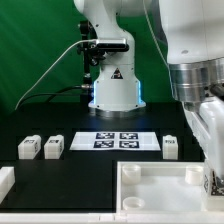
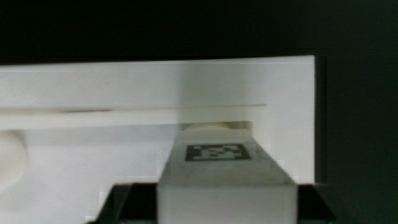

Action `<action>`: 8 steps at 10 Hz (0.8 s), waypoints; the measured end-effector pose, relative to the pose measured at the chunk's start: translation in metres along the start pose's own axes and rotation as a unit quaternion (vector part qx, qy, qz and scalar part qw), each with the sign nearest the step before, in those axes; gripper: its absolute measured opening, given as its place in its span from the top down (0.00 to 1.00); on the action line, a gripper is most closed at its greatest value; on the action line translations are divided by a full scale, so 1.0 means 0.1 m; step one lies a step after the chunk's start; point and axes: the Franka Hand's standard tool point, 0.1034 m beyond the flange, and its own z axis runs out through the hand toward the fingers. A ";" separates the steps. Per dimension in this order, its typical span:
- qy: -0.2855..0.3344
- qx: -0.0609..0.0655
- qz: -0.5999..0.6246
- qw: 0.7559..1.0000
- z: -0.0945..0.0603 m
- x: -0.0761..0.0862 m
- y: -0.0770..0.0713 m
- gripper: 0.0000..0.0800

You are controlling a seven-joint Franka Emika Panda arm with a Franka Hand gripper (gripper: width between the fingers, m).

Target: Assemble one leg

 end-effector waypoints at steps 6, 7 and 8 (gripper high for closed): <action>0.002 0.000 0.080 0.997 0.01 0.02 0.00 0.33; 0.003 0.000 0.080 0.997 0.01 0.02 0.00 0.23; 0.003 0.000 0.080 0.997 0.01 0.02 0.00 0.20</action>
Offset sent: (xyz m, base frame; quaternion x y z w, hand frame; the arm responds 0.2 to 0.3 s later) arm 0.0000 0.0000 0.0000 0.0000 0.0000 0.0000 1.0000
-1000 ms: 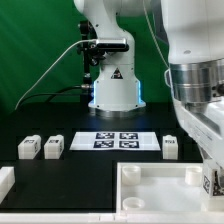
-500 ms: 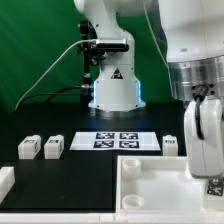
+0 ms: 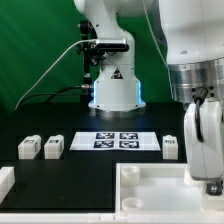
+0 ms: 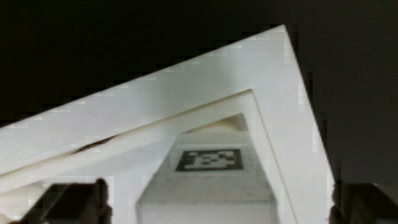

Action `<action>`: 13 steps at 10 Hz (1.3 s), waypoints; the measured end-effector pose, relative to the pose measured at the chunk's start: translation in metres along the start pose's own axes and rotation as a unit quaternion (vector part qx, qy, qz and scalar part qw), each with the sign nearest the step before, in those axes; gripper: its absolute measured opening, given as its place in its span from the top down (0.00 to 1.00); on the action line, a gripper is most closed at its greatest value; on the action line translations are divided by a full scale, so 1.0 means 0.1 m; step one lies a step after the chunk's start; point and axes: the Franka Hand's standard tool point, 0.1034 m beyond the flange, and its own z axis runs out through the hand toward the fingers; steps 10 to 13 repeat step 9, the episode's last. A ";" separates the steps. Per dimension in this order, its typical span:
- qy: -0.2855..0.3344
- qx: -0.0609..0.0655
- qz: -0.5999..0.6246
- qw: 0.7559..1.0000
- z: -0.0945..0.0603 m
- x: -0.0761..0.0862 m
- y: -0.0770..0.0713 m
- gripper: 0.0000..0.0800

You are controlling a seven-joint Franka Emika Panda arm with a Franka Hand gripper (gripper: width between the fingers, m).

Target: Assemble one leg

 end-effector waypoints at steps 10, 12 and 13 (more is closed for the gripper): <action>-0.010 0.017 -0.013 1.000 -0.13 -0.13 0.07 0.19; -0.010 0.017 -0.013 1.000 -0.13 -0.13 0.07 0.19; -0.010 0.017 -0.013 1.000 -0.13 -0.13 0.07 0.19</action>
Offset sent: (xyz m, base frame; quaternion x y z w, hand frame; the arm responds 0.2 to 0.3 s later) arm -0.0128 0.0140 0.0274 0.0287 -0.0316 0.0224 0.9988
